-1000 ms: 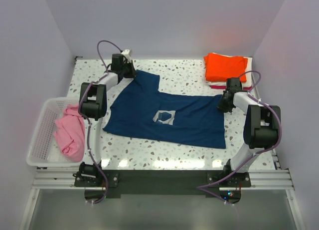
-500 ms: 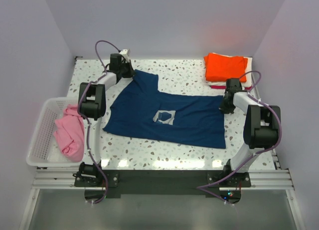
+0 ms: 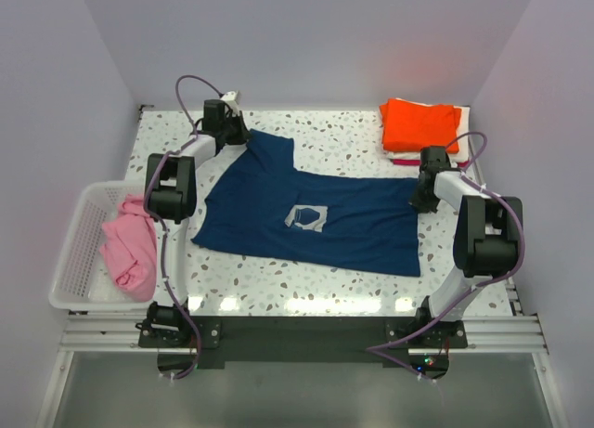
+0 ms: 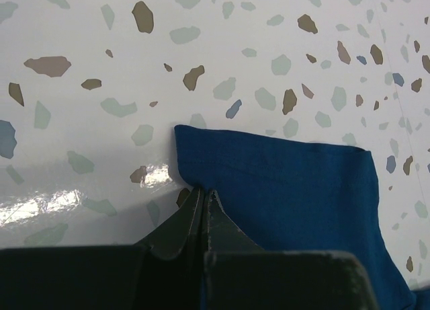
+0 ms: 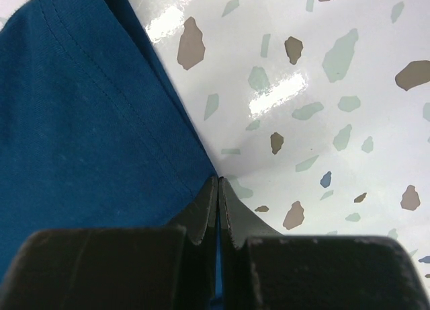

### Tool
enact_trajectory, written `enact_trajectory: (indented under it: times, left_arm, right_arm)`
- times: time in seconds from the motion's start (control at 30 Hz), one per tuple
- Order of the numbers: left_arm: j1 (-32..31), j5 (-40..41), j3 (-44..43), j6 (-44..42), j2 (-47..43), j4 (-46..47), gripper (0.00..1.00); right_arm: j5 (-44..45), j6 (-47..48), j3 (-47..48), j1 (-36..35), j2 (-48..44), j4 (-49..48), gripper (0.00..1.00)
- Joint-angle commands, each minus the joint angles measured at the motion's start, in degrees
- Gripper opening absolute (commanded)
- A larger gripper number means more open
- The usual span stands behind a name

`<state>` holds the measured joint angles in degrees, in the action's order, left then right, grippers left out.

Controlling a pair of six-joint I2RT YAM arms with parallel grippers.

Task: Fold and stack the t-shirts
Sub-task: Fold the tshirt

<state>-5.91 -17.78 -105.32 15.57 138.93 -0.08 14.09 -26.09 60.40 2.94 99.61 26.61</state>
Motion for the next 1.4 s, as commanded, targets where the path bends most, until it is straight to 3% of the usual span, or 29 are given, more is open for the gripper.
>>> enact_trajectory:
  times: [0.0, 0.47, 0.53, 0.7, 0.73, 0.87, 0.93, 1.1, 1.37]
  left_arm:
    - [1.17, -0.15, -1.91, 0.51, 0.72, 3.06, 0.00]
    - [1.34, -0.32, -2.26, 0.86, 0.90, 2.98, 0.00]
    - [1.34, -0.59, -2.44, 0.95, 1.16, 2.98, 0.00]
    - [1.34, -0.76, -2.52, 1.13, 1.34, 2.98, 0.00]
    - [1.34, -0.85, -2.61, 1.21, 1.43, 3.06, 0.00]
    - [1.34, -1.20, -2.87, 1.48, 1.60, 3.06, 0.00]
    - [1.34, -1.29, -2.96, 1.48, 1.78, 3.06, 0.00]
    - [1.43, -1.55, -3.05, 1.83, 2.04, 3.15, 0.00]
    - [1.43, -1.99, -3.32, 2.01, 2.39, 3.15, 0.00]
  right_arm:
    - [2.35, -0.63, 0.16, -0.13, -3.02, 0.64, 0.00]
    - [3.41, -0.81, -1.25, -0.13, -4.51, 1.34, 0.01]
    - [2.62, -0.98, -1.16, -0.04, -4.78, 0.90, 0.19]
    - [1.47, -1.33, -1.34, -0.13, -7.32, 1.34, 0.44]
    - [1.38, -1.42, -1.77, -0.04, -8.11, 1.25, 0.45]
    - [-1.08, -1.69, -3.62, -0.04, -11.01, 0.72, 0.45]
    - [-2.74, -2.04, -5.55, -0.13, -12.25, 0.20, 0.38]
    - [-4.07, -1.95, -9.94, -0.30, -13.57, -0.77, 0.35]
    - [-4.33, -2.48, -12.76, -1.01, -13.22, -2.26, 0.35]
